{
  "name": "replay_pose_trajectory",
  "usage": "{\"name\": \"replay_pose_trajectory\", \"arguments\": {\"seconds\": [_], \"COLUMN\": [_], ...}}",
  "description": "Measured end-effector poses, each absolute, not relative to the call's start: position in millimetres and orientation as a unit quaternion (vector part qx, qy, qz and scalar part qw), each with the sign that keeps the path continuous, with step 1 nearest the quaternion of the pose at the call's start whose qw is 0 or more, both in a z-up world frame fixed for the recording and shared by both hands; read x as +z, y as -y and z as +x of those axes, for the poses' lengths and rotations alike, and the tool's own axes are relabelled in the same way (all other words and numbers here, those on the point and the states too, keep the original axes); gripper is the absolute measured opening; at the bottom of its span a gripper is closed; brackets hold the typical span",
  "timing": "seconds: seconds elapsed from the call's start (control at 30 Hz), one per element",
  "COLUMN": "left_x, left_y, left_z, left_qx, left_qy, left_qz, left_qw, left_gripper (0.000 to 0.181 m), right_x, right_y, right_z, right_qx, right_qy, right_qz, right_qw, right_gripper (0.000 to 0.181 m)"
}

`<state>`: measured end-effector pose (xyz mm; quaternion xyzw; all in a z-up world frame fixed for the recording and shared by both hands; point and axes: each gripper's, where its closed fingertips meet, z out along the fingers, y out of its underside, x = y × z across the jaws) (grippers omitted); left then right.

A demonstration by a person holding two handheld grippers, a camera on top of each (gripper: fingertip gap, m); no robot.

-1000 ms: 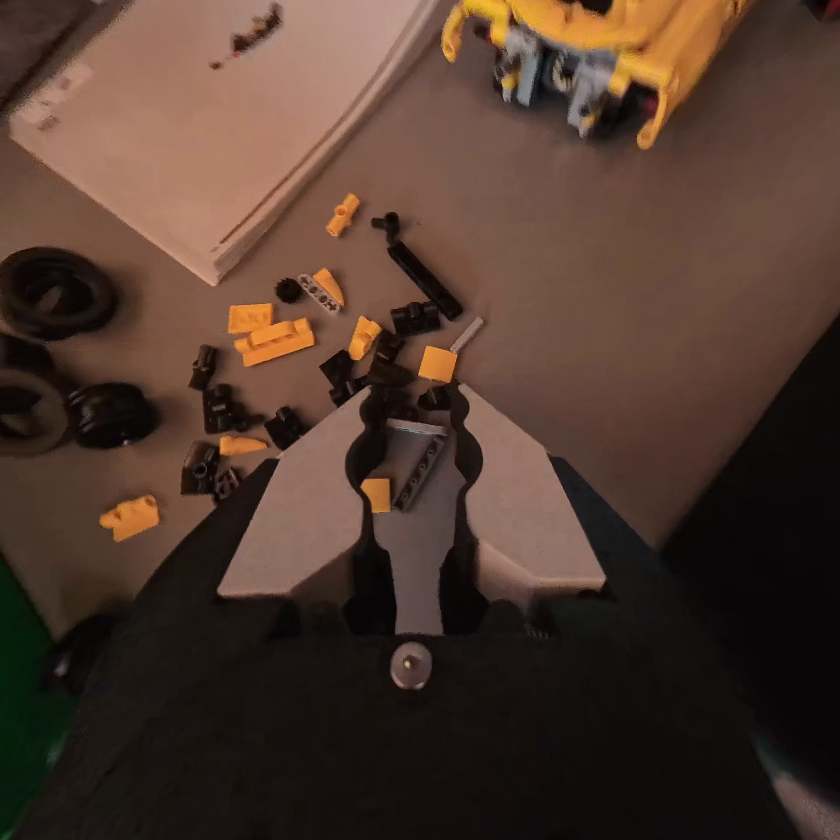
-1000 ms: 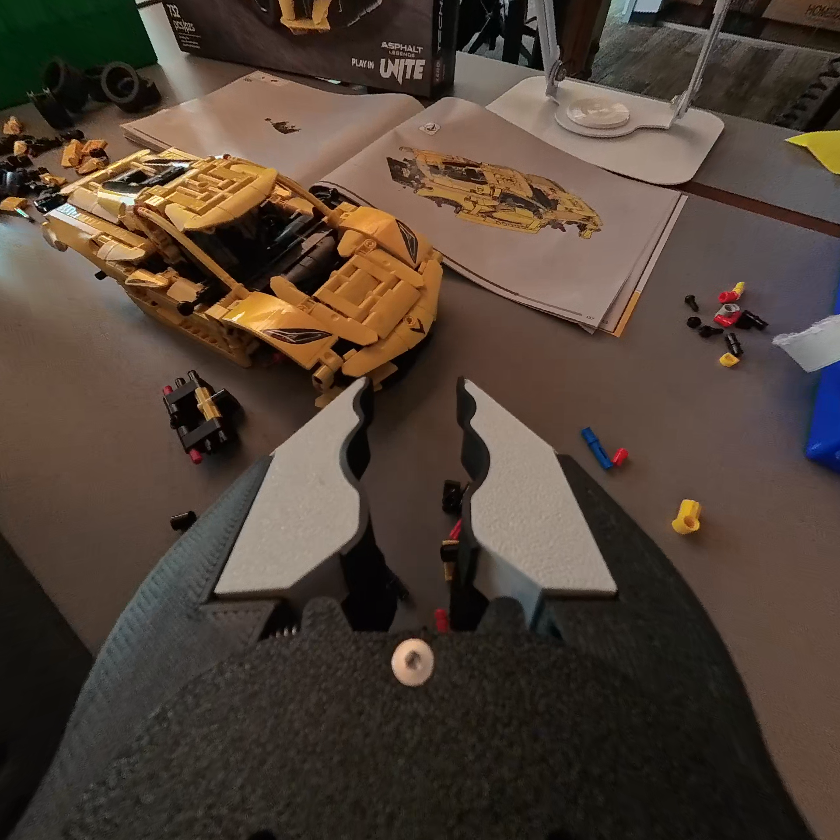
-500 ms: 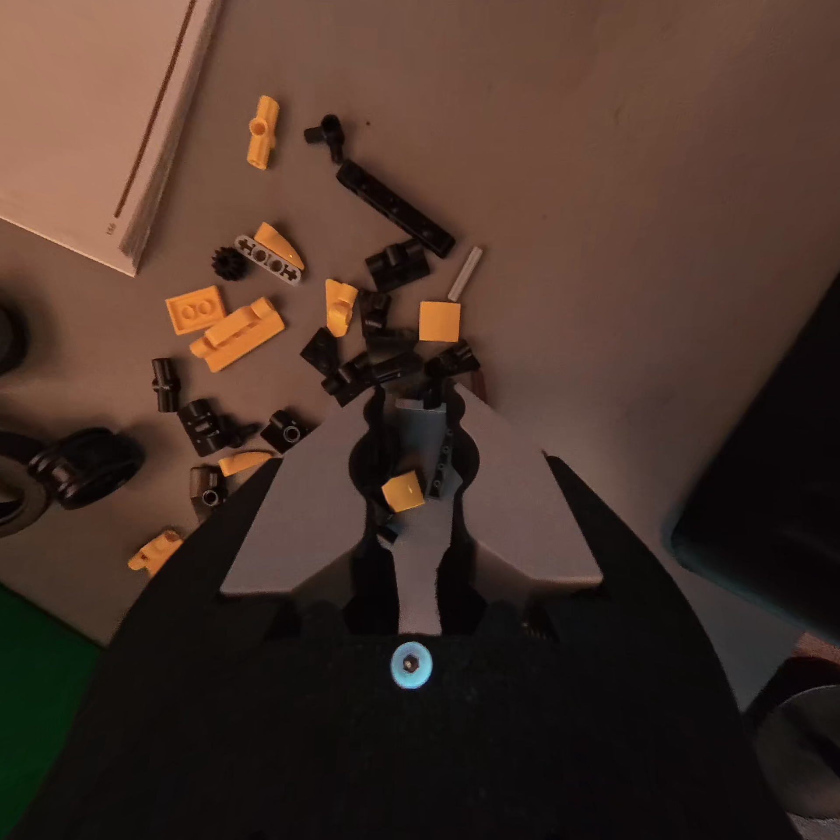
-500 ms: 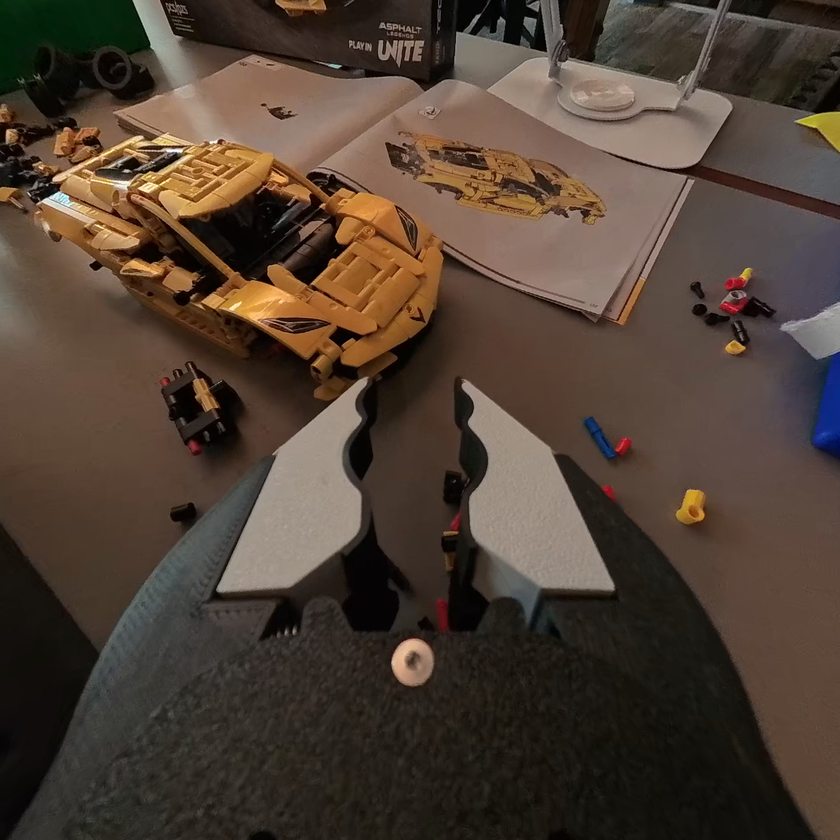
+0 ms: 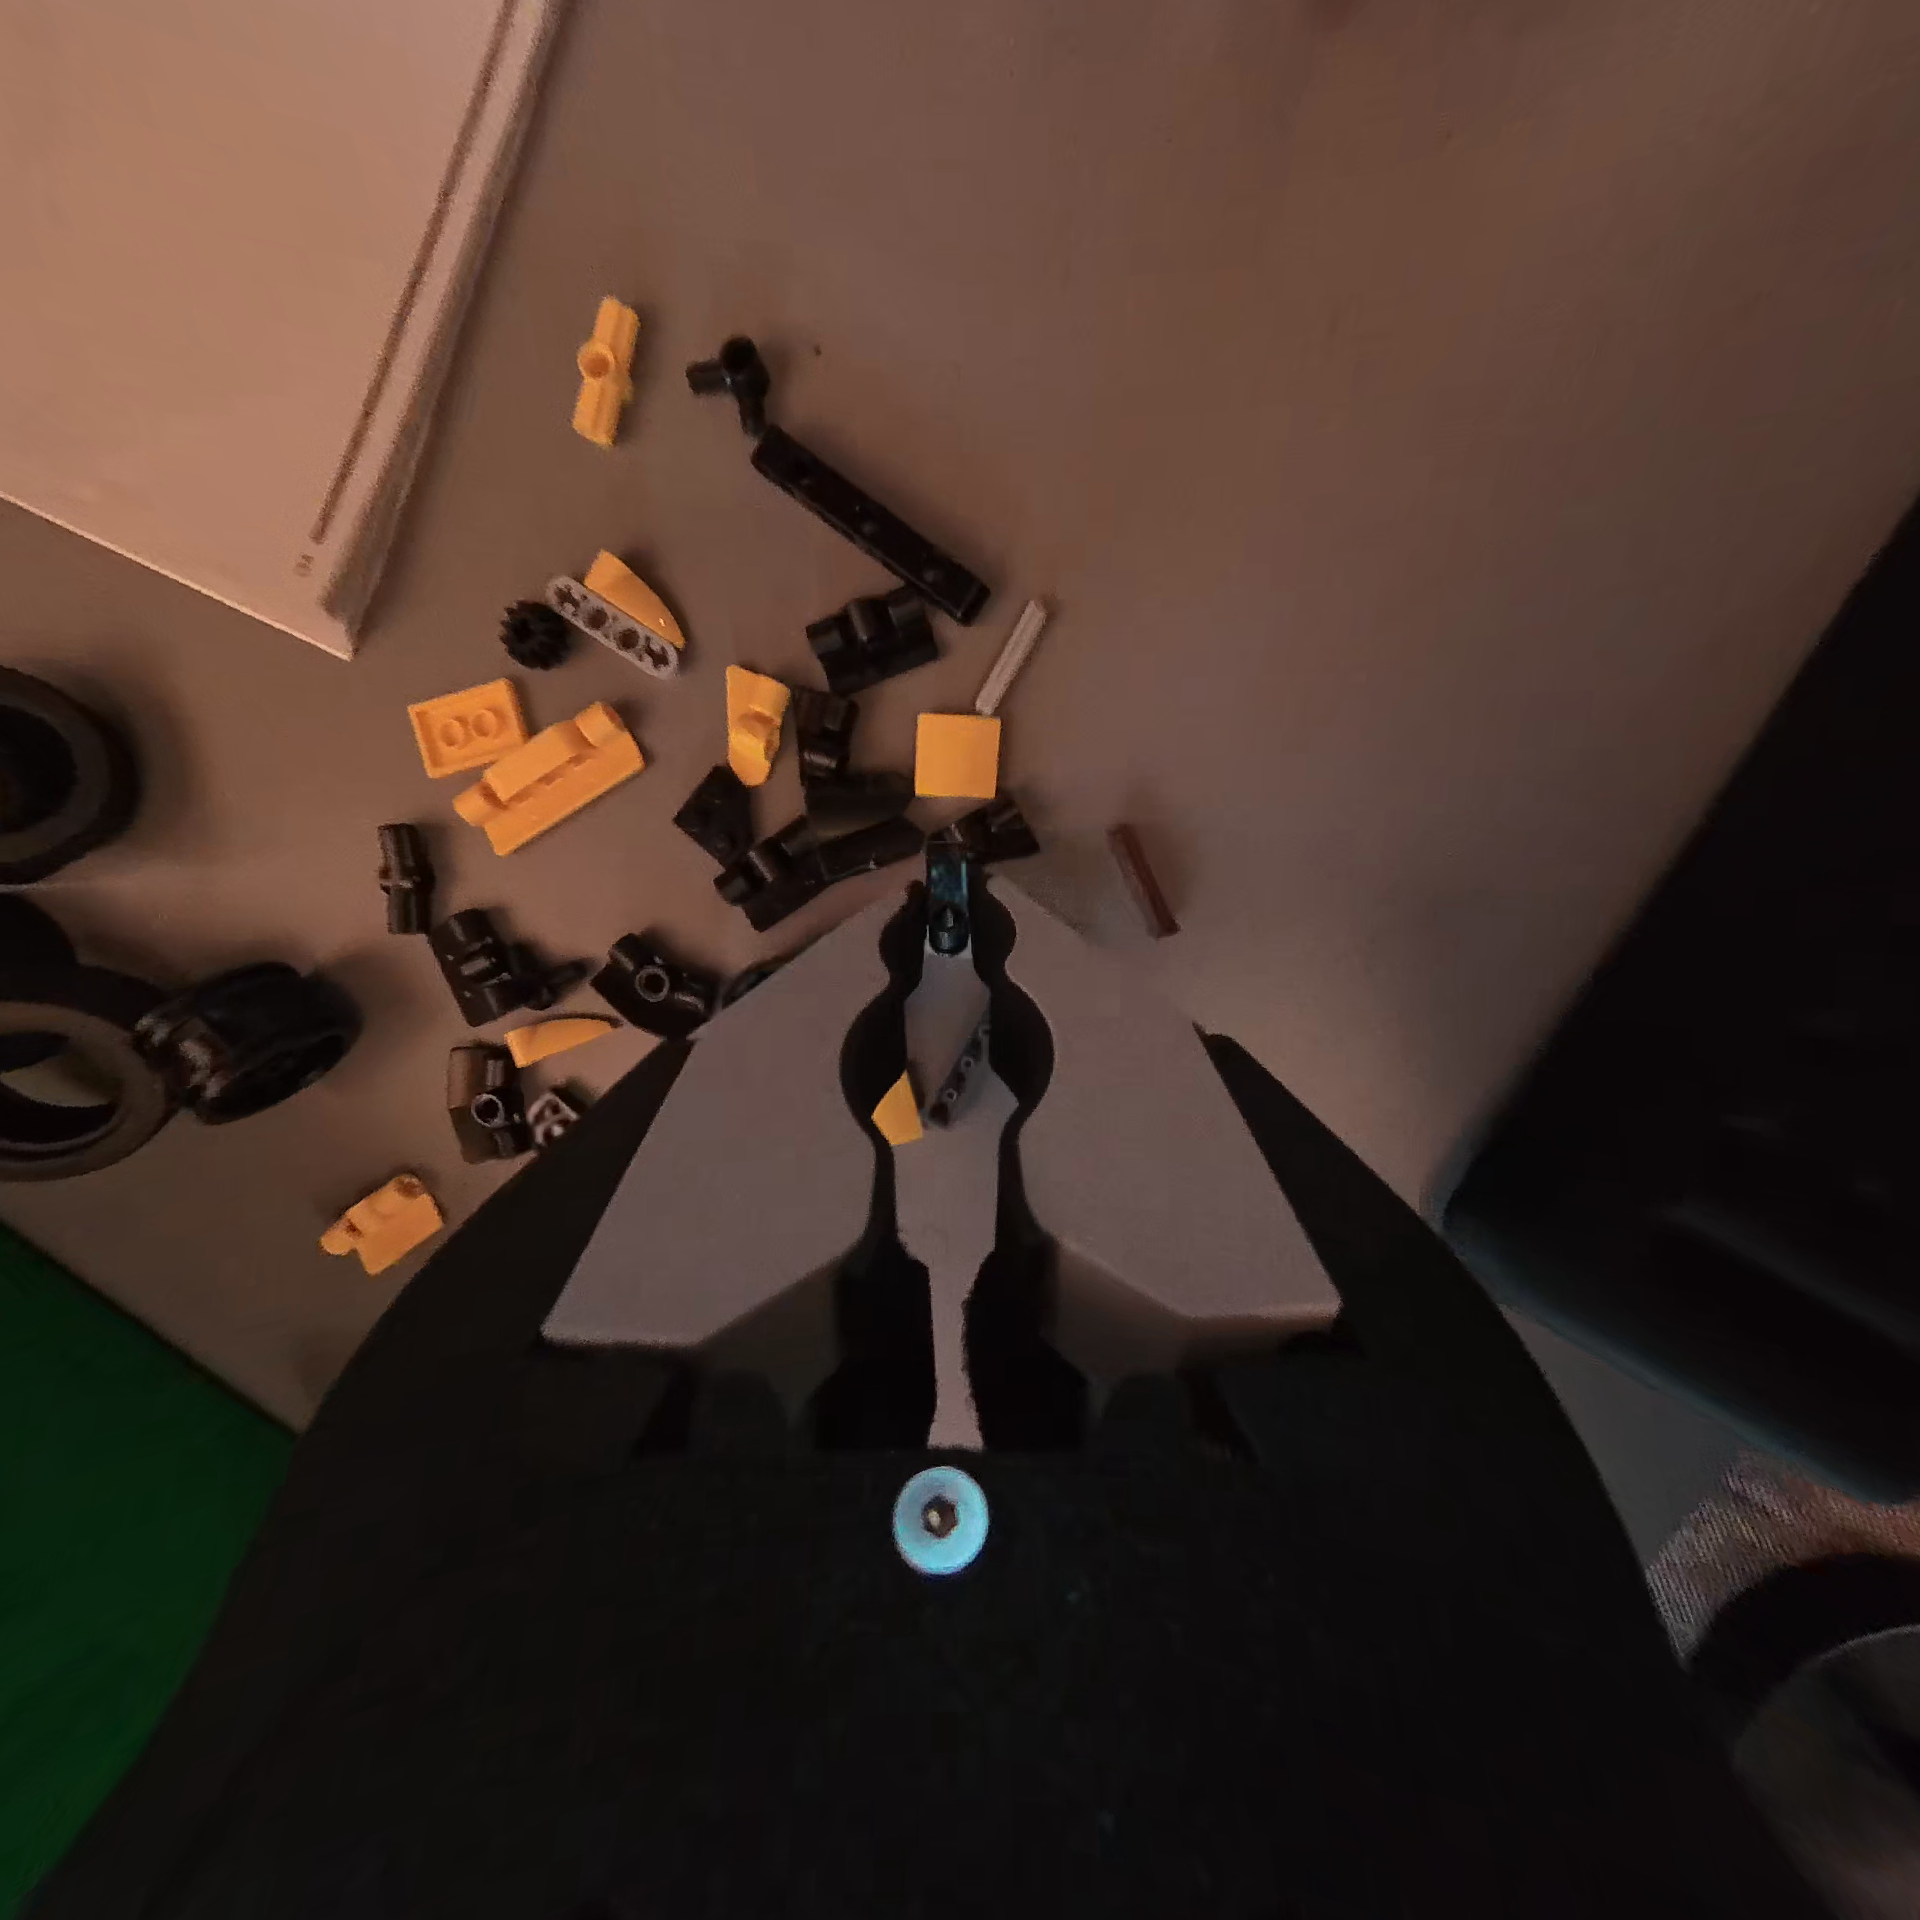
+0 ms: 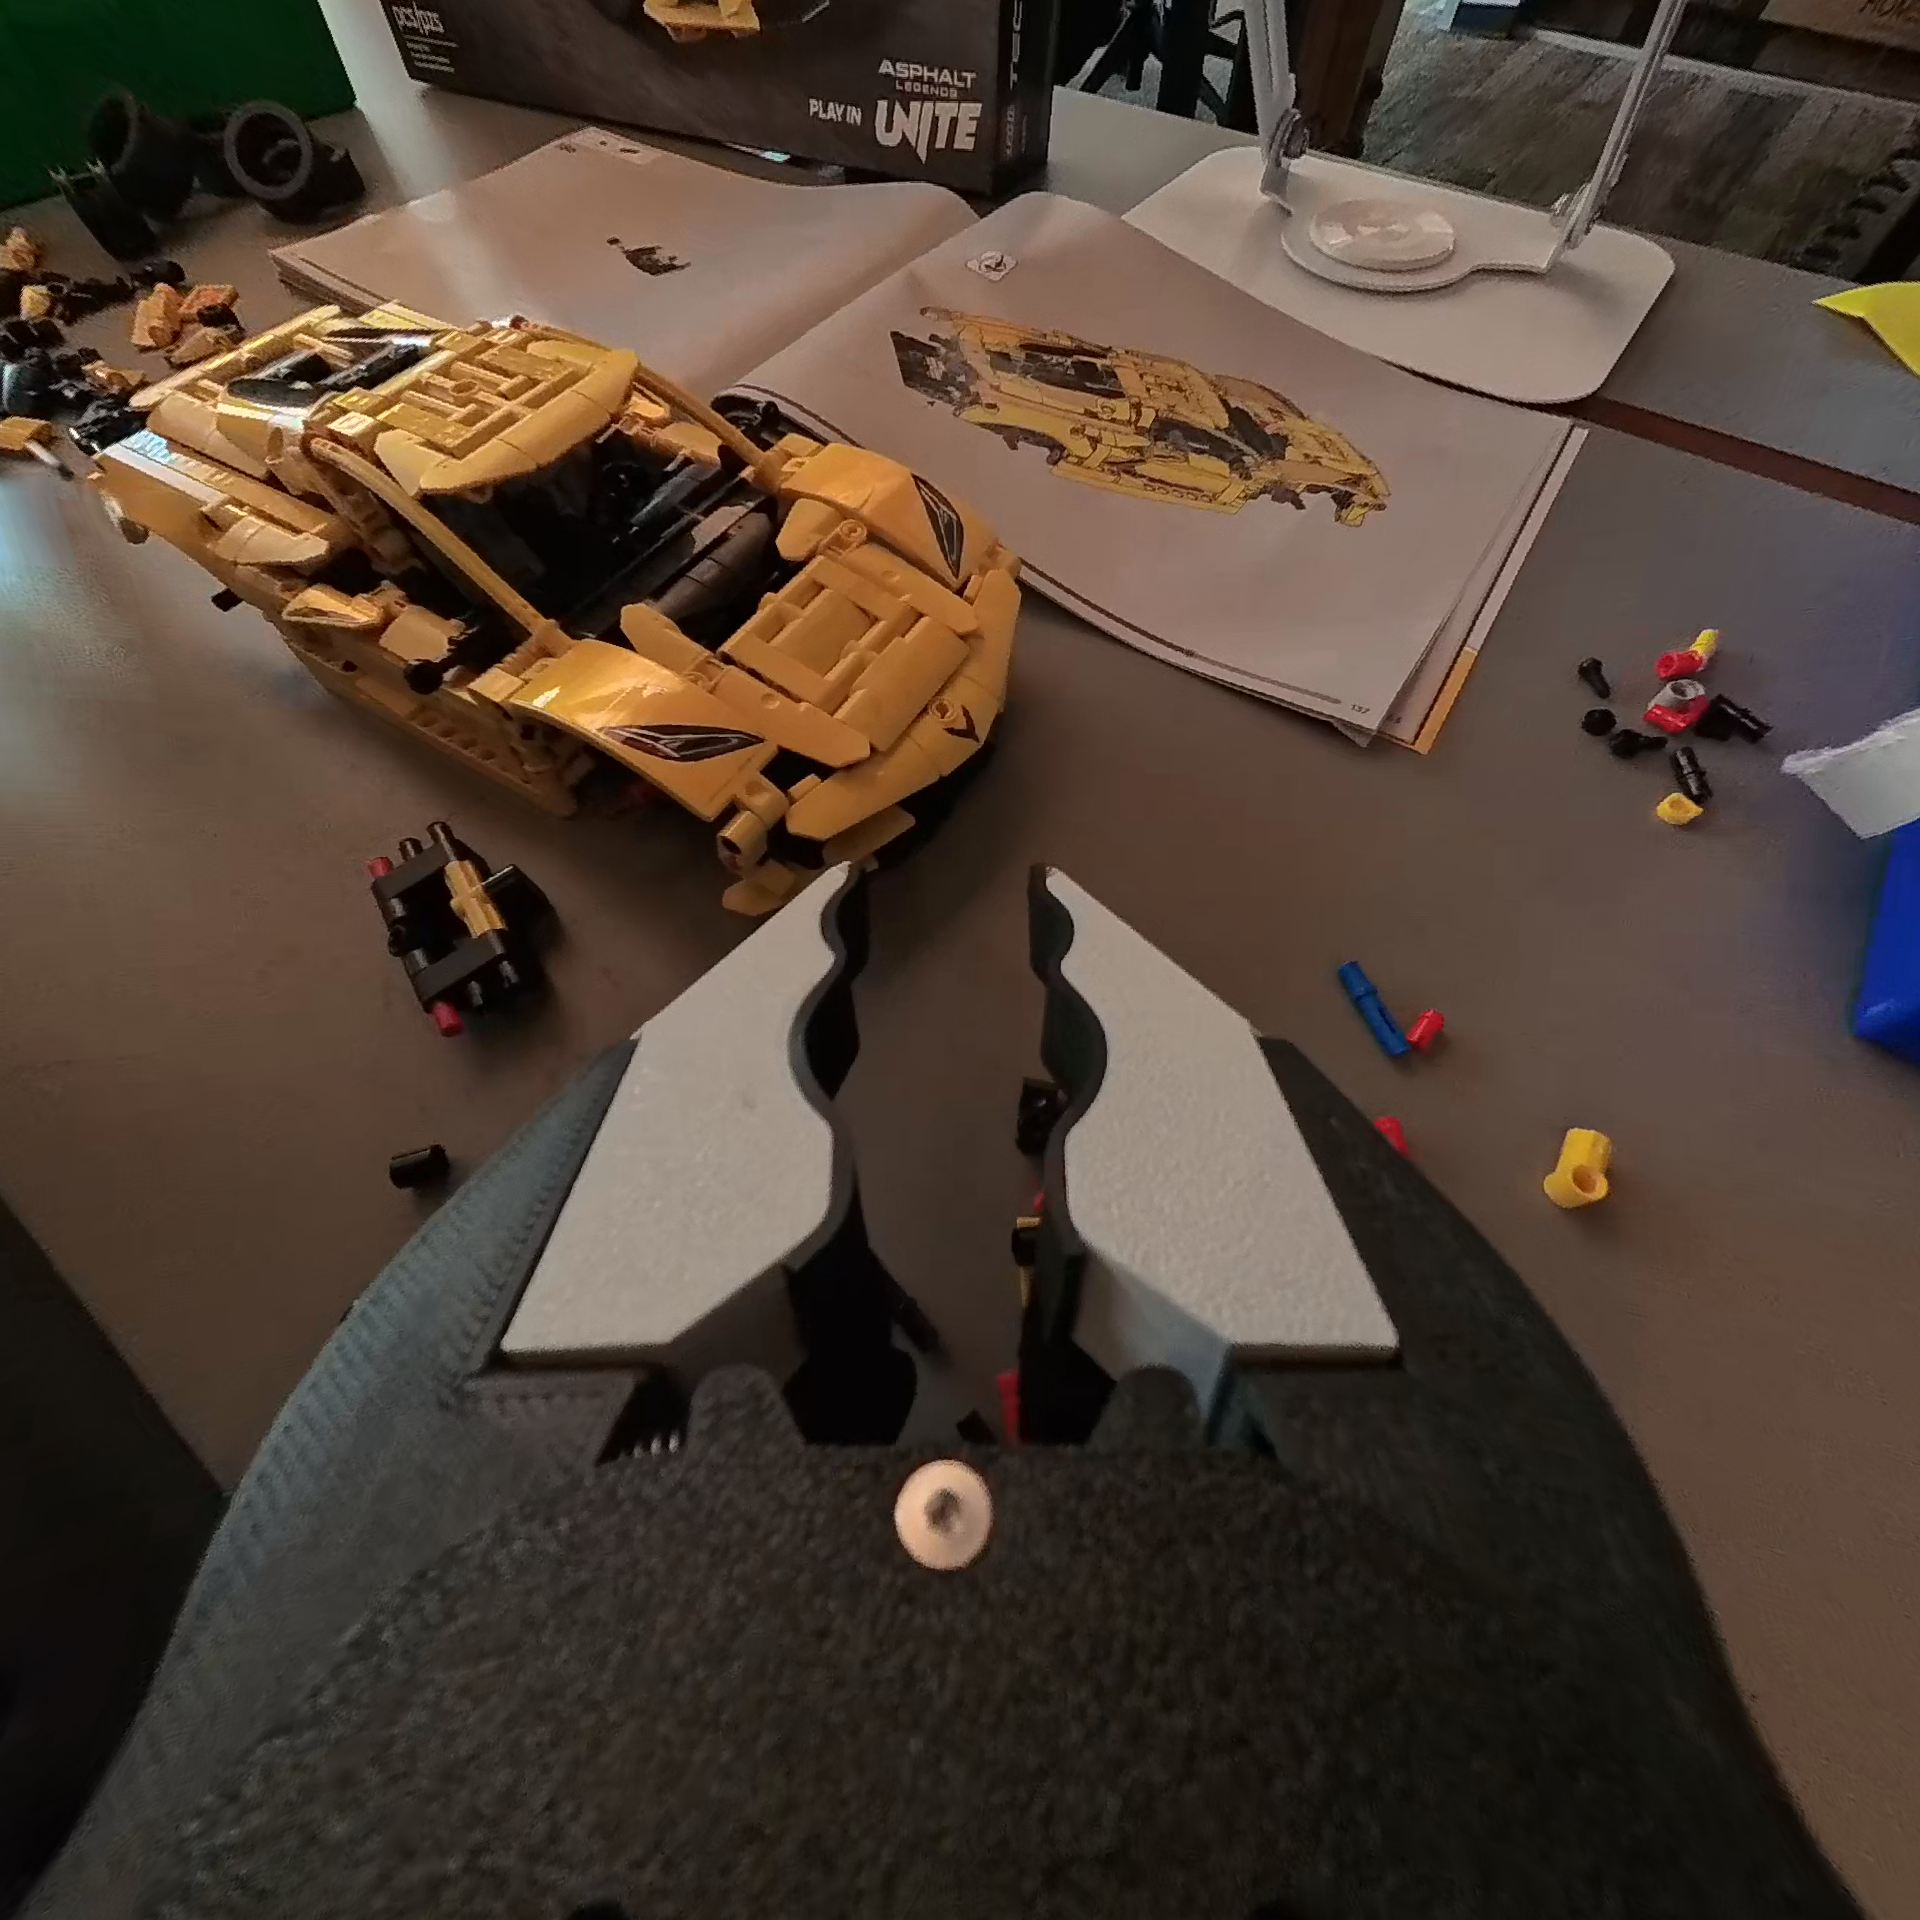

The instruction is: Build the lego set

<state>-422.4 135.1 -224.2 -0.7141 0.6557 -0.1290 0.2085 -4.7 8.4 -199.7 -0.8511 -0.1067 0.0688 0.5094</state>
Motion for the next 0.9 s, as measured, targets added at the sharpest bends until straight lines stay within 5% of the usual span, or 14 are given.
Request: {"name": "replay_pose_trajectory", "arguments": {"seconds": [0.17, 0.27, 0.53, 0.9], "left_x": [-164.2, -161.6, -220.9, -242.6], "left_y": [-86.1, -10.3, 68.5, 66.9], "left_z": [-338.6, -266.9, -153.7, -144.2], "left_qx": [-0.305, -0.407, -0.388, -0.330], "left_qy": [-0.630, -0.658, -0.717, -0.751], "left_qz": [-0.652, -0.576, -0.551, -0.541], "left_qw": [0.291, 0.261, 0.179, 0.185], "left_gripper": [0.007, 0.007, 0.007, 0.008], "right_x": [-198.2, -195.5, -190.8, -187.2], "right_y": [-9.4, -8.9, -7.5, -6.0], "right_z": [-3.6, -2.7, -6.0, -12.2], "right_qx": [0.063, 0.054, 0.041, 0.054], "right_qy": [0.107, 0.108, 0.124, 0.137], "right_qz": [-0.849, -0.845, -0.836, -0.827], "right_qw": [0.513, 0.521, 0.534, 0.543], "right_gripper": [0.029, 0.029, 0.028, 0.026]}}
